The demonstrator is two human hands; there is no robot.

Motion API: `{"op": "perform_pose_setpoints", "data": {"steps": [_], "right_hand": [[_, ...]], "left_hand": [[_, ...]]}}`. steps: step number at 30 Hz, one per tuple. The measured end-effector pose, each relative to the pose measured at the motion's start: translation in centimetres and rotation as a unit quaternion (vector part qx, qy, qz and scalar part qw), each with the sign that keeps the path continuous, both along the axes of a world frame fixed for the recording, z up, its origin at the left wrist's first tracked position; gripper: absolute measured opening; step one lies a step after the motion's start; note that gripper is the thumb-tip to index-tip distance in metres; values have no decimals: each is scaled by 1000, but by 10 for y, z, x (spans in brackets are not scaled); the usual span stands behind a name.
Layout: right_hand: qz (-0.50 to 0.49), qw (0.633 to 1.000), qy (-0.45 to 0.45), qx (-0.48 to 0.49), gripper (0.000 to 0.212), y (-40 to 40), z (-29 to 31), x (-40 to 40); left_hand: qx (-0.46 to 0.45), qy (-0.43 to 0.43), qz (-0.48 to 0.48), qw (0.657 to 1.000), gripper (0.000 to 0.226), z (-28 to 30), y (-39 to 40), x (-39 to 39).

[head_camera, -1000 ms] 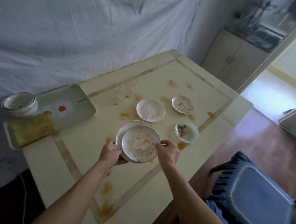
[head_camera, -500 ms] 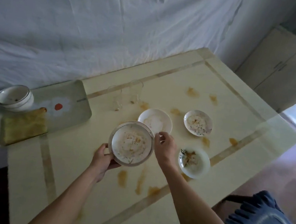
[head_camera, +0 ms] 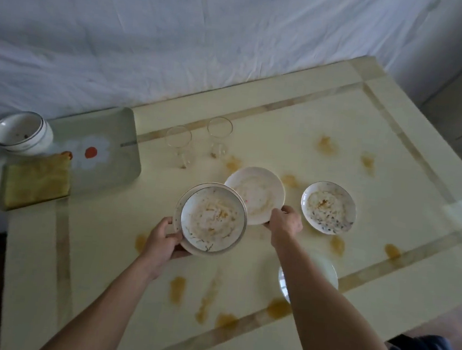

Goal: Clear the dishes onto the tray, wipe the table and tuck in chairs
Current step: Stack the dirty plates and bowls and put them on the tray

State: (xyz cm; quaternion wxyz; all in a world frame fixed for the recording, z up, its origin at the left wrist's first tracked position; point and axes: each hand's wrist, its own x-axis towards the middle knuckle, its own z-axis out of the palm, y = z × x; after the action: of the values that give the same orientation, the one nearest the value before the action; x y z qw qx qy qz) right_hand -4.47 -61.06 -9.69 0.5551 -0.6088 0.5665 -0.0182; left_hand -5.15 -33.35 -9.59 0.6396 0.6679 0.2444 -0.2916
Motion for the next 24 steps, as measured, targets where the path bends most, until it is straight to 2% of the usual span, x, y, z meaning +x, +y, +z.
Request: {"op": "perform_pose_setpoints", "data": {"steps": [5,8,13,18,24], "right_hand": [[-88,990,-105,39,22,-20,38,4],[-39,987,-138,72,20,-15,61,-4],[62,991,-113,27,20,9,77,-45],[83,991,-94,-47,19,29,83,-88],[115,982,-46,-142,12,39,84,-150]], "left_hand": [[-3,-5,-12,1000,20,12,11,-7],[3,-12,-6,1000,22,21,7,-8],[-16,-35,-3,999,17,40,-10,-11],[-41,-53,-39,997,18,59,-17,-31],[-49,-45,-80,995,24,50,-29,-63]]}}
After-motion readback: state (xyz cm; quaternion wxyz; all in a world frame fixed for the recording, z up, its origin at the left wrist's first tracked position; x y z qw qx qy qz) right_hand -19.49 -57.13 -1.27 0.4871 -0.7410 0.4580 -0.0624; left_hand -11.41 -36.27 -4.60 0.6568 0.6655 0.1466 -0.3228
